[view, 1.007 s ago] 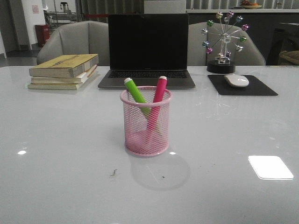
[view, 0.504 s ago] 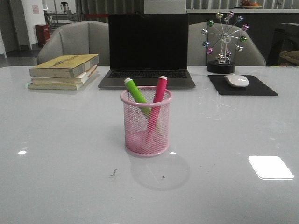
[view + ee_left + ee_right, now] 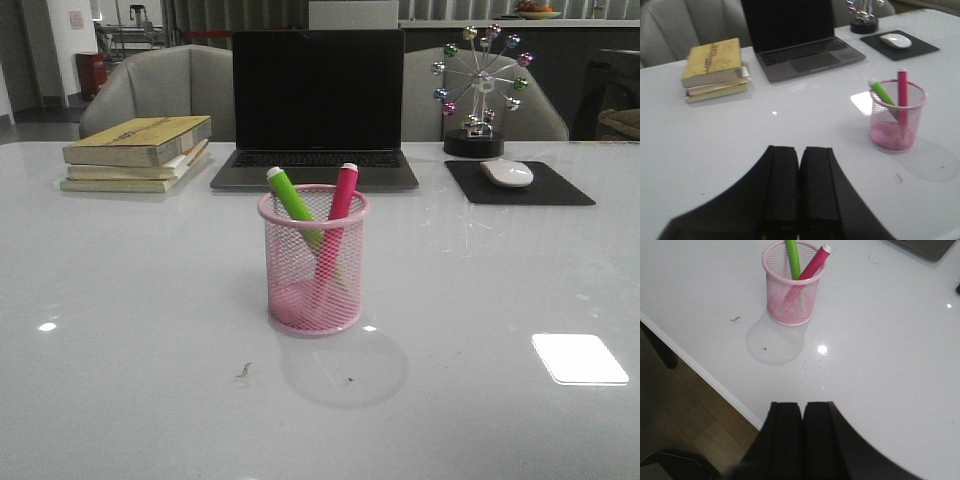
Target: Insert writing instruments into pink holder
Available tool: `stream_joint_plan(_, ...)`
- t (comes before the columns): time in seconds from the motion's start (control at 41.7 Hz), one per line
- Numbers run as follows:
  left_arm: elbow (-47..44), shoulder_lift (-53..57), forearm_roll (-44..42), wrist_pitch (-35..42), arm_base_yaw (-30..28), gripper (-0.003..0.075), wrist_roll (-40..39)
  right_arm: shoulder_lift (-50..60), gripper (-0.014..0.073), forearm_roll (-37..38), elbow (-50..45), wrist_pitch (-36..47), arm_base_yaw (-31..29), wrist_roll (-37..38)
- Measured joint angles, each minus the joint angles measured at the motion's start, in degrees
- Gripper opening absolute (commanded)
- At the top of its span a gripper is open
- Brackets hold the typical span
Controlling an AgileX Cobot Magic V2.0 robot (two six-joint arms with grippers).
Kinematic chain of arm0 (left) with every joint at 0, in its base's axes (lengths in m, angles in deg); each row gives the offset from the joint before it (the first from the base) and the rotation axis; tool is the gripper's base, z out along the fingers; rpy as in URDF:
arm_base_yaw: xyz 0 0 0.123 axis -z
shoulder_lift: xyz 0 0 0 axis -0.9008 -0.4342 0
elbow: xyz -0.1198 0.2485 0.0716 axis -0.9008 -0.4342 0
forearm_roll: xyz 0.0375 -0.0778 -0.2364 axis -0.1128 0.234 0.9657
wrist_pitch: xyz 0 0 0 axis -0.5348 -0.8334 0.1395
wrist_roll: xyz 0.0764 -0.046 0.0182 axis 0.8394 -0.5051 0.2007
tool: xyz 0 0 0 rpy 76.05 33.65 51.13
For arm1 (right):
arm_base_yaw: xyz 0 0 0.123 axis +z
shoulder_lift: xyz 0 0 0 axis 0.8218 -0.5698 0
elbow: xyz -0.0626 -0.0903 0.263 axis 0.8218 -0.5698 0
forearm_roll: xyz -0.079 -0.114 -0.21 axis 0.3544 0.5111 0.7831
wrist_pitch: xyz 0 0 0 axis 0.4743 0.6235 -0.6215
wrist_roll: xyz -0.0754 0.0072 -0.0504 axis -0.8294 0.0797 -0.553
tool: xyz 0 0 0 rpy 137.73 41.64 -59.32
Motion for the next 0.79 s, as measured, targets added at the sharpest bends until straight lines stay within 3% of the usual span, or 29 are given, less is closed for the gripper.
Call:
stream_joint_plan(0.288, -16.94, 10.52, 1.01, 10.82, -12.49, 0.0097, 0.0, 0.0, 0.0057, 0.0, 0.0, 0.0, 0.0, 0.0)
stream_joint_plan(0.48, -20.0, 10.52, 1.23, 18.76, -13.35, 0.0097, 0.0, 0.0, 0.0057, 0.0, 0.0, -0.08, 0.0, 0.0)
stream_joint_plan(0.791, -20.0, 10.52, 1.23, 23.58, -13.48, 0.0097, 0.0, 0.0, 0.0057, 0.0, -0.13, -0.08, 0.0, 0.0)
